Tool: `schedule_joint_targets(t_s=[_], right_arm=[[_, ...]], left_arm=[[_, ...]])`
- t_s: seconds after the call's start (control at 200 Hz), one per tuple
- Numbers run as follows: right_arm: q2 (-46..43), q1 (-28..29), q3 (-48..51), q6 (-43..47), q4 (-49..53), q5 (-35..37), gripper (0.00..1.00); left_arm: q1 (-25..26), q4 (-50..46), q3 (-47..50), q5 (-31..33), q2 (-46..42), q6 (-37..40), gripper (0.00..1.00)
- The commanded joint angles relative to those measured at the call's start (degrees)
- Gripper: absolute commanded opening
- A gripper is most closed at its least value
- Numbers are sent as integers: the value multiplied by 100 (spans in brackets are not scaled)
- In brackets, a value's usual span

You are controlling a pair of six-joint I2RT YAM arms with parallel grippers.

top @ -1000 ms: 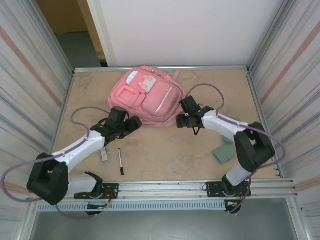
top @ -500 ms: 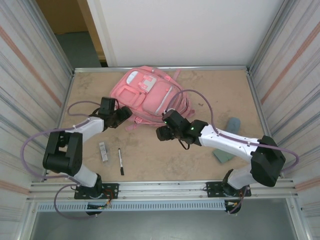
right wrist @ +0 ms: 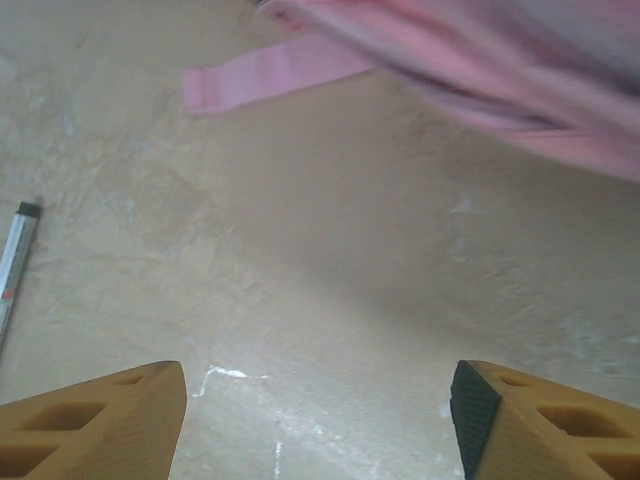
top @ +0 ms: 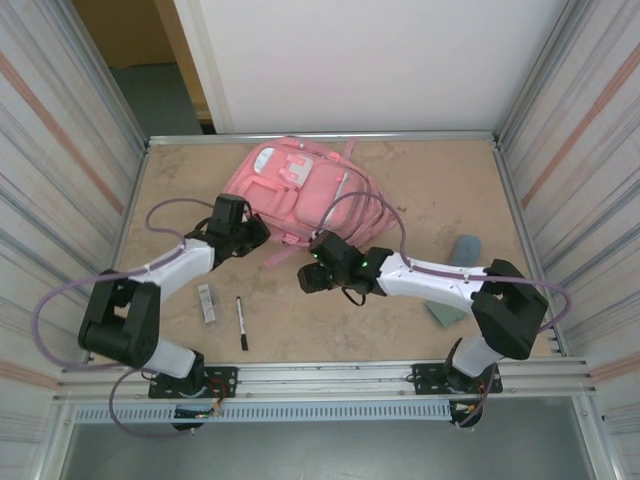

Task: Pack books, pencil case, and school supplies into a backpack

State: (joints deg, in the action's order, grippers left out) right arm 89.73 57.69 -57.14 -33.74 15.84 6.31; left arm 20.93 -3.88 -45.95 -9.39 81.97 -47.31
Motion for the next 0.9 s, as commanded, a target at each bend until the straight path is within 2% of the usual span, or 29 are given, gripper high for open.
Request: schedule_joint_targets(t_s=[0.0,0.09,0.266,0.391,0.471,0.601,0.727,0.892], right_arm=[[178,102,69,-462,-484,-1,69],[321,100,-48,-826,-473,120,68],[462,223,-138,-827,-529,1063,67],[676,250,-497,-705,-502,784,65],[834,448,-792,-594,-439,928,64],[927,543,-964,-962,-282,1354,60],[997,549,-1099,-1193,28,1941,55],[925,620,-1221,-1438,572,2225,55]], left_arm=[[286,-336,122,38,-702,-413,0],[405,-331,328,75,-1064,-934,0],[481,-584,388,139,-1470,-1017,0],[486,-353,510,-379,-1542,-1340,0],[586,-227,555,-668,-1537,-1623,0],[769,-157,570,-822,-1616,-1825,0],[842,-310,570,-731,-1773,-1845,0],[836,-502,569,-591,-2010,-1927,0]])
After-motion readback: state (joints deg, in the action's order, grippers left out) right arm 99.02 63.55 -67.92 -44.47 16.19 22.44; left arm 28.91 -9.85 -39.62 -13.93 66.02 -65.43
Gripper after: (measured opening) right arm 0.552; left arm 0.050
